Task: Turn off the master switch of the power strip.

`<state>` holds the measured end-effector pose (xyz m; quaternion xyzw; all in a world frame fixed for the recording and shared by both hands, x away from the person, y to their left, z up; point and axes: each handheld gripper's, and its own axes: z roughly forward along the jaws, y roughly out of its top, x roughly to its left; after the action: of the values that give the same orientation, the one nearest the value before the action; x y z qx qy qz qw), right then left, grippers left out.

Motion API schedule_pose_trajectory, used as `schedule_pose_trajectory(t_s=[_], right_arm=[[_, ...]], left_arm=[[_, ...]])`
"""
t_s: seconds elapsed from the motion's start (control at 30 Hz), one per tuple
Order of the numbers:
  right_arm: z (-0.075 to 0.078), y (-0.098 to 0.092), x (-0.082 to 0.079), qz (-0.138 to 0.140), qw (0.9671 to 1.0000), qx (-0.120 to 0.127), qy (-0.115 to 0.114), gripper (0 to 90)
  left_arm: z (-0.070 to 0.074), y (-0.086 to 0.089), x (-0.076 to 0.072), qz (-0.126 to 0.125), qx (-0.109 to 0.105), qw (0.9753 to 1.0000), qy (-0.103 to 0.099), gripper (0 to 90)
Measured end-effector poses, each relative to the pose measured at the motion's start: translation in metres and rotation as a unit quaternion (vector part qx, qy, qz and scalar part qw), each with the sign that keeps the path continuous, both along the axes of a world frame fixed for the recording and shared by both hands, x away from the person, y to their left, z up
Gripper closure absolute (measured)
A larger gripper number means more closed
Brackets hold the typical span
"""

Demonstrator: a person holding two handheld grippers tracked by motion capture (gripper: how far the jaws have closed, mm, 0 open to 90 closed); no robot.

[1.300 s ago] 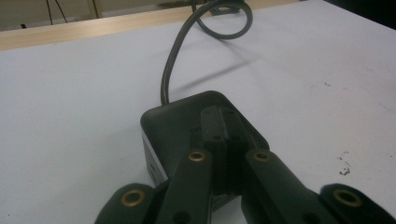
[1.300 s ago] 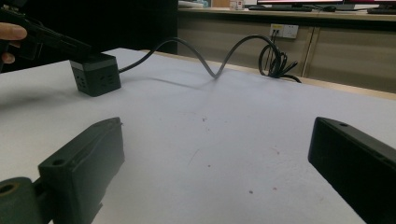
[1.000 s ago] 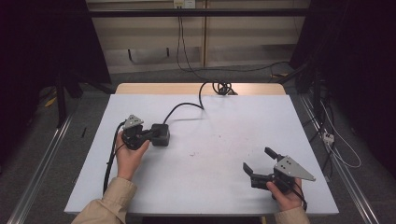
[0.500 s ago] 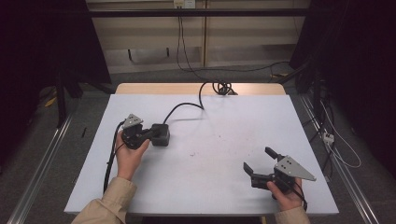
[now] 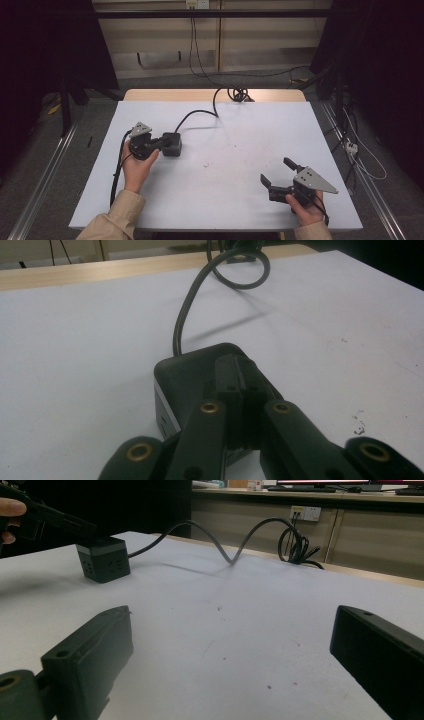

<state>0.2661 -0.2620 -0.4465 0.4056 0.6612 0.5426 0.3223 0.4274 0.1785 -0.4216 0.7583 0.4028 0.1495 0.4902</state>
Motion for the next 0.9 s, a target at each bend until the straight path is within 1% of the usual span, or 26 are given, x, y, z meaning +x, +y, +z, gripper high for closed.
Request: schedule_pose_trajectory(t_s=[0.03,0.07,0.1,0.13,0.17,0.27,0.37,0.4,0.43,0.47,0.57,0.63,0.67,0.7,0.73,0.77,0.83,0.9], right_arm=[[0.0,0.0,0.0,0.0,1.0,-0.001,0.0,3.1],[0.0,0.0,0.0,0.002,1.0,-0.001,0.0,3.1],[0.0,0.0,0.0,0.0,1.0,-0.001,0.0,3.1],[0.0,0.0,0.0,0.001,1.0,0.0,-0.001,3.1],[0.0,0.0,0.0,0.0,1.0,0.001,0.0,3.1],[0.0,0.001,0.0,0.002,1.0,-0.001,0.0,3.1],[0.0,0.001,0.0,0.002,1.0,-0.003,0.0,3.1],[0.0,0.001,0.0,0.002,1.0,-0.002,0.0,3.1],[0.0,0.001,0.0,0.002,1.0,-0.002,0.0,3.1],[0.0,0.0,-0.001,0.001,1.0,-0.002,0.0,3.1],[0.001,0.0,-0.001,0.001,1.0,-0.001,-0.001,3.1],[0.001,0.0,-0.001,0.001,1.0,-0.001,0.0,3.1],[0.001,0.0,-0.001,0.002,1.0,-0.001,-0.001,3.1],[0.001,0.001,-0.001,0.002,1.0,-0.002,-0.001,3.1],[0.001,0.001,-0.001,0.002,1.0,-0.002,-0.001,3.1],[0.001,0.001,-0.001,0.002,1.0,-0.001,-0.002,3.1],[0.001,0.0,-0.001,0.002,1.0,-0.002,-0.002,3.1],[0.002,0.0,-0.001,0.002,1.0,-0.001,-0.003,3.1]], left_arm=[[0.001,0.001,0.0,0.001,0.002,1.0,0.0,88.5],[0.001,0.001,-0.001,0.005,-0.003,1.0,0.0,86.4],[0.002,0.002,-0.001,0.001,-0.001,1.0,0.0,85.2],[0.002,0.002,-0.002,0.003,-0.006,1.0,0.0,83.9],[0.003,0.002,-0.002,0.001,-0.004,1.0,-0.002,83.1],[0.005,0.002,-0.003,0.0,-0.009,1.0,0.002,78.8],[0.006,0.004,-0.003,-0.001,-0.005,1.0,0.004,75.5],[0.006,0.004,-0.004,0.002,-0.01,0.9999,0.006,74.4],[0.007,0.004,-0.004,0.0,-0.01,0.9999,0.006,73.2],[0.007,0.004,-0.005,0.0,-0.015,0.9999,0.005,71.6],[0.009,0.005,-0.006,-0.008,-0.016,0.9998,0.002,67.3],[0.01,0.005,-0.008,-0.01,-0.022,0.9997,0.003,65.6],[0.01,0.006,-0.008,-0.013,-0.02,0.9997,0.001,64.6],[0.011,0.006,-0.009,-0.011,-0.026,0.9996,0.001,63.9],[0.012,0.008,-0.009,-0.013,-0.024,0.9996,0.0,63.1],[0.012,0.008,-0.01,-0.016,-0.03,0.9994,0.002,61.8],[0.013,0.009,-0.011,-0.016,-0.034,0.9993,0.003,58.5],[0.013,0.011,-0.013,-0.023,-0.035,0.9991,0.003,55.8]])
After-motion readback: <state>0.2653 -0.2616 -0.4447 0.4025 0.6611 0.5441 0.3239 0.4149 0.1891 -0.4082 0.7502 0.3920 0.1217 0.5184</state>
